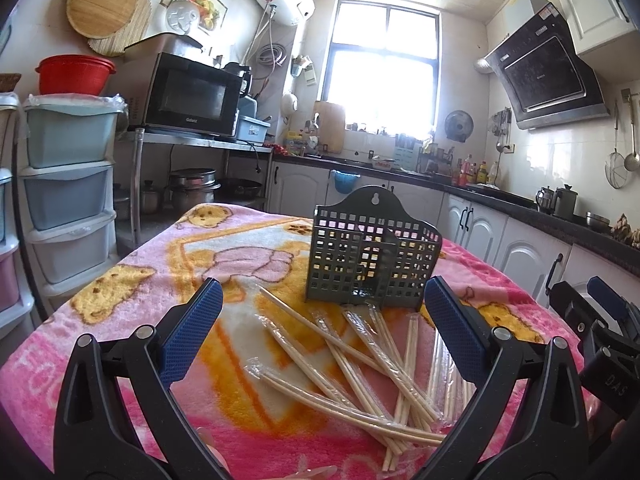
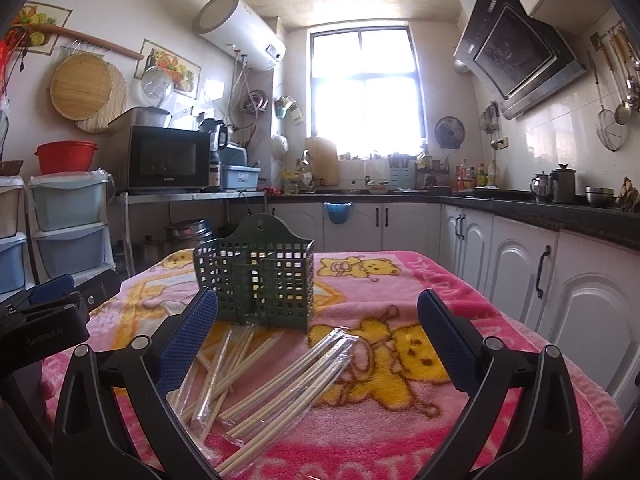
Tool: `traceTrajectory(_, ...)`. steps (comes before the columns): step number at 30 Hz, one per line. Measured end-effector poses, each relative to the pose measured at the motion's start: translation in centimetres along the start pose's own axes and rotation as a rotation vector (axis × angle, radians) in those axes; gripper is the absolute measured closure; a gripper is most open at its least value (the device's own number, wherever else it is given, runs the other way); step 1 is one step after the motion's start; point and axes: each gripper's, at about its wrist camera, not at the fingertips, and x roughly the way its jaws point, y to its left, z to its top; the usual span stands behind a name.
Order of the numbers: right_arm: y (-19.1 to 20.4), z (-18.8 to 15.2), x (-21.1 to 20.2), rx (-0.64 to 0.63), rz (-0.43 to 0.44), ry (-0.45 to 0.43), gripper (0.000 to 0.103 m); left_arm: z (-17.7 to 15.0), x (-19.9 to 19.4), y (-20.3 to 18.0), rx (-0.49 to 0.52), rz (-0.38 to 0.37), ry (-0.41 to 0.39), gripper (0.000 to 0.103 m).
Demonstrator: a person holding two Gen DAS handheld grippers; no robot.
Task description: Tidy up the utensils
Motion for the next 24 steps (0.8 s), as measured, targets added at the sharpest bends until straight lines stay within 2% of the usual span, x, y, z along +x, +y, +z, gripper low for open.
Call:
traceTrajectory(15,2.9,0.9,4.2,-0.079,0.161,0.188,0.006,1.9,1.7,3.3,-0.08,0.041,0.061,0.01)
traceTrajectory(20,3.0,1.2,5.7,-0.064,0.204,0.252,0.006,2.6,3.2,4.2,-0.112,0.021,0.111,0.01)
traceTrajectory(24,3.3,1.3,7.1,-0.081,0.224,0.302,0.006,2.9,5.2,4.8,-0.128,0.015,0.182,0.01)
